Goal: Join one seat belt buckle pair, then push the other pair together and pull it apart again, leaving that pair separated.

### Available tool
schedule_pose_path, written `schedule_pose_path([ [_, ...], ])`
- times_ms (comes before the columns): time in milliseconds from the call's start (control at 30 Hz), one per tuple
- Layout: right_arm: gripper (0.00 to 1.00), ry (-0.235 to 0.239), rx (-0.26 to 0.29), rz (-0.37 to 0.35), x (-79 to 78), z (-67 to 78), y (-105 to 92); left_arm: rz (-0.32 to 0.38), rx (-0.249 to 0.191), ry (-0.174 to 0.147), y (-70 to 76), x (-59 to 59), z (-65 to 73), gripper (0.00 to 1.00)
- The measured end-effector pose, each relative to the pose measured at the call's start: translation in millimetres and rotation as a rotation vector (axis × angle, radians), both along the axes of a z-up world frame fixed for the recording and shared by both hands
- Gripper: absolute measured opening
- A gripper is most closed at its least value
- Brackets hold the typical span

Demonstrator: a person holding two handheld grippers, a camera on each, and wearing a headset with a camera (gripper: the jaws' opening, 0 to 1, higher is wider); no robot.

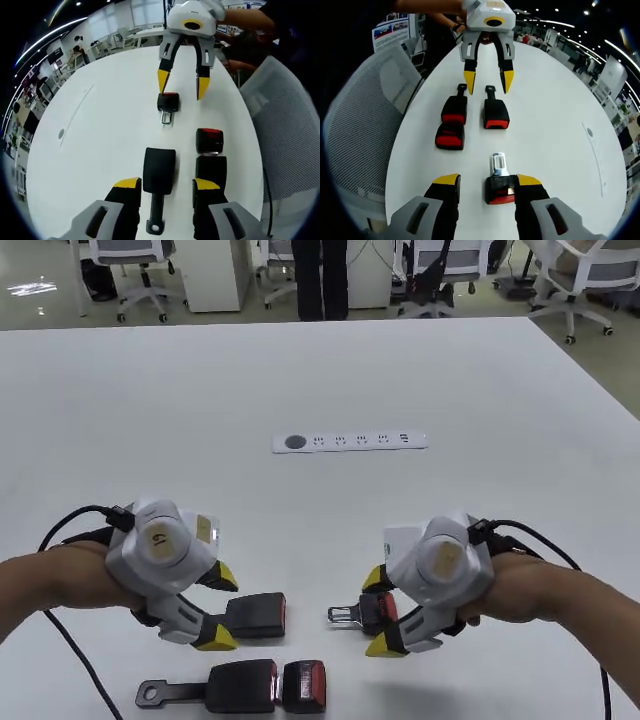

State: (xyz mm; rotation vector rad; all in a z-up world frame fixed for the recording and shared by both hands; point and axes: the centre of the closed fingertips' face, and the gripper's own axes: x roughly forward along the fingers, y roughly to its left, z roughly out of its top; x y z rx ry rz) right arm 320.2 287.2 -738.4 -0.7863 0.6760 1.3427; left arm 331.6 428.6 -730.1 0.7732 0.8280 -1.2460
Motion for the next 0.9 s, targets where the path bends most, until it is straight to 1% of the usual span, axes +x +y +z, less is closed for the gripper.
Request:
schedule_pose_path([
  [100, 0.4, -0.005, -0.012, 0.012, 6.0, -7.9, -5.9, 0.001, 0.011, 0.0, -0.7, 5.8, -4.2, 0.42],
  [167, 0.4, -0.005, -0.02, 0.014, 8.9, -11.4, -9.0, -0.002, 0.017, 0.008, -4.4, 5.0, -5.3, 0.42],
  [200, 0.39, -0.006, -0.024, 0.018, 10.7, -13.2, -11.0, -0.002, 0.02, 0.014, -4.2, 6.4, -7.8, 0.42],
  [267, 0.38, -0.01, -0.028, 0.017, 14.0, -15.6, -13.8, -0.01, 0.038, 0.022, -1.7, 9.9, -16.3, 0.41],
  [367, 0.36, -0.012, -0.034, 0.016, 17.8, -19.0, -17.7, -0.015, 0.052, 0.03, -1.8, 11.3, -22.0, 0.41],
  [467, 0.36, -0.007, -0.04, 0.013, 22.6, -24.1, -21.2, -0.022, 0.071, 0.039, 1.7, 14.2, -30.4, 0.41],
  [533, 0.34, 0.001, -0.042, 0.013, 22.4, -25.2, -22.1, -0.025, 0.082, 0.044, 4.1, 16.3, -35.6, 0.4],
  [600, 0.34, 0.017, -0.049, 0.016, 18.8, -27.0, -22.8, -0.026, 0.09, 0.052, 5.4, 16.7, -39.1, 0.39],
  [667, 0.34, 0.017, -0.06, 0.019, 20.1, -31.6, -24.5, -0.032, 0.1, 0.057, 5.9, 16.4, -42.2, 0.38],
  [700, 0.33, 0.015, -0.061, 0.021, 20.7, -30.0, -24.5, -0.033, 0.103, 0.061, 5.7, 16.5, -43.6, 0.37],
  [800, 0.3, 0.017, -0.06, 0.021, 22.0, -30.5, -24.2, -0.032, 0.096, 0.079, 3.3, 14.5, -44.2, 0.36],
  [900, 0.31, 0.026, -0.057, 0.026, 20.5, -31.5, -24.2, -0.036, 0.098, 0.088, 3.0, 14.9, -47.7, 0.35],
])
